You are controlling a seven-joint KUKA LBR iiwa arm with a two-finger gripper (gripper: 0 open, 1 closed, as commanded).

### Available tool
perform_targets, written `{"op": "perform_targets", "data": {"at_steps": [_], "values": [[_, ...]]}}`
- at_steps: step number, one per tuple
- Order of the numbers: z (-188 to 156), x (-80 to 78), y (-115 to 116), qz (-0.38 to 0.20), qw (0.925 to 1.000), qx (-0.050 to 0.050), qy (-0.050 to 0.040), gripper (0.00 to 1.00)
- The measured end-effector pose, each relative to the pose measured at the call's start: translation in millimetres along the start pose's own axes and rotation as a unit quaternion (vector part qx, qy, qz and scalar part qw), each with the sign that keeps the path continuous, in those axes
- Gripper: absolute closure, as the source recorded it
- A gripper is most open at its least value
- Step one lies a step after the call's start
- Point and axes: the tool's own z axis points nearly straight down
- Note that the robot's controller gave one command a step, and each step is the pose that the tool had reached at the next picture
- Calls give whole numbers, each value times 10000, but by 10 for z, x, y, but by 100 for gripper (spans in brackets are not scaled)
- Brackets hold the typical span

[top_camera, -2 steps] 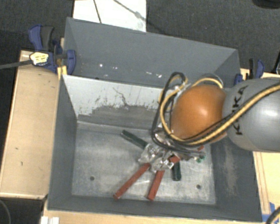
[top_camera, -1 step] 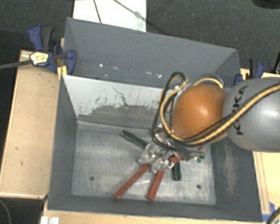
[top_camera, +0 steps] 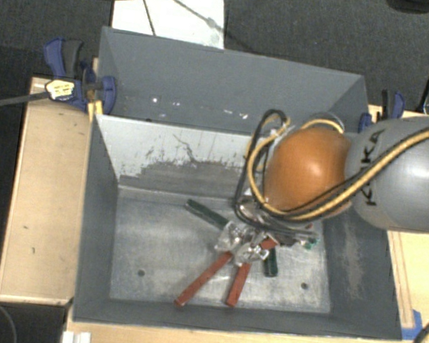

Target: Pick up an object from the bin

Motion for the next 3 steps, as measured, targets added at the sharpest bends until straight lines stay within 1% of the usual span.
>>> {"op": "perform_targets", "data": {"at_steps": [1,2,3], "values": [[-218,10,12,3,10000,-25,27,100],[-444,-3,-1,3,10000,1,7,100],[-572,-10,-10,16,10000,21,-10,100]]}}
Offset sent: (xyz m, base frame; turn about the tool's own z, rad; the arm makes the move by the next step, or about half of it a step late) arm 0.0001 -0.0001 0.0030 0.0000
